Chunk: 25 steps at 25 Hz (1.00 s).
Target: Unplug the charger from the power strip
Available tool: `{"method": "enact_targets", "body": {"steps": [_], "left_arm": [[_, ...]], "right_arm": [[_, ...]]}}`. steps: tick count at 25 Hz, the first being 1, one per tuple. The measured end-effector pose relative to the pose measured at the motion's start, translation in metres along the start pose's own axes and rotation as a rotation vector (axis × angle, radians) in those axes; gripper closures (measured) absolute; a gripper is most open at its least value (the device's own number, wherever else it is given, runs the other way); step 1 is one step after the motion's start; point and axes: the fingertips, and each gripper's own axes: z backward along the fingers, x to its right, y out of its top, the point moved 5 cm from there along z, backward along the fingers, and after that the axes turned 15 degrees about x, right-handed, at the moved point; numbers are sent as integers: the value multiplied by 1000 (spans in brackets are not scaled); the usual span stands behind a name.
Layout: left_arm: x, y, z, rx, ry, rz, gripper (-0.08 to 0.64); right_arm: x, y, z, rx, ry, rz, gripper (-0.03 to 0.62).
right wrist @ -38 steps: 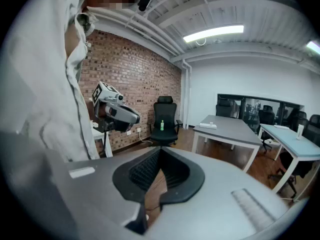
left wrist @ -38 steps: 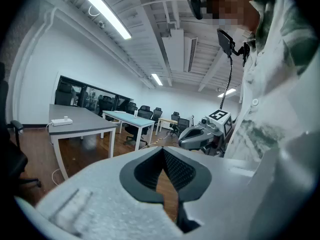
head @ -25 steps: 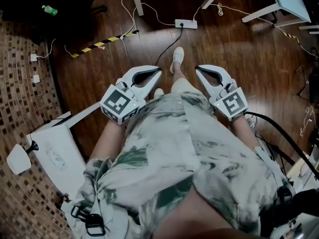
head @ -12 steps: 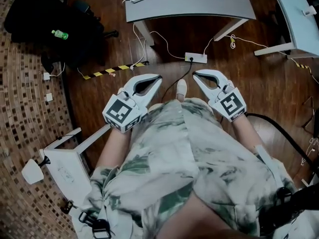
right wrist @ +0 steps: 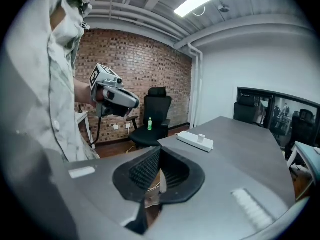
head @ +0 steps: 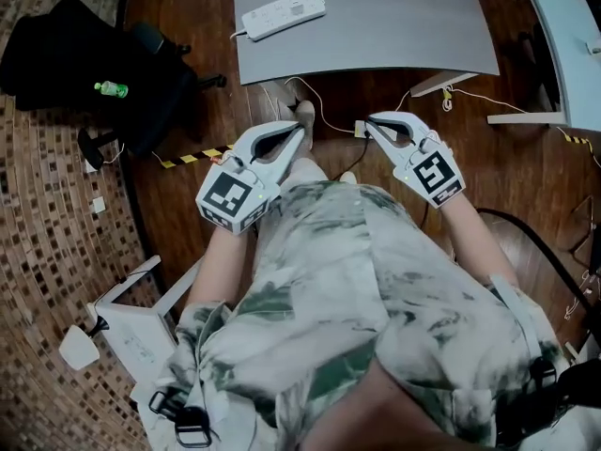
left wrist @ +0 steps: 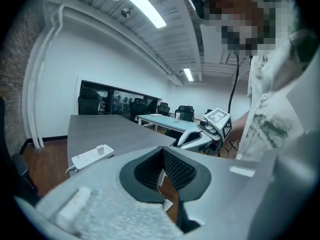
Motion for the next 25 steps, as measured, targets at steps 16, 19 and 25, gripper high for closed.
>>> {"method": "enact_targets", "body": {"steps": [16,19,25], "left_arm": [[-252,-60,-139,-245,-121,-149,427],[-270,-82,-167,-316,-156,-189,423],[-282,-124,-212,-444,-213,-265,422]], "right_arm": [[186,-58,-199,-238,-78,-52,586],[205,-73,-225,-291,-80,-75,586],[229,-103,-254,-398,-84,-92,586]]}}
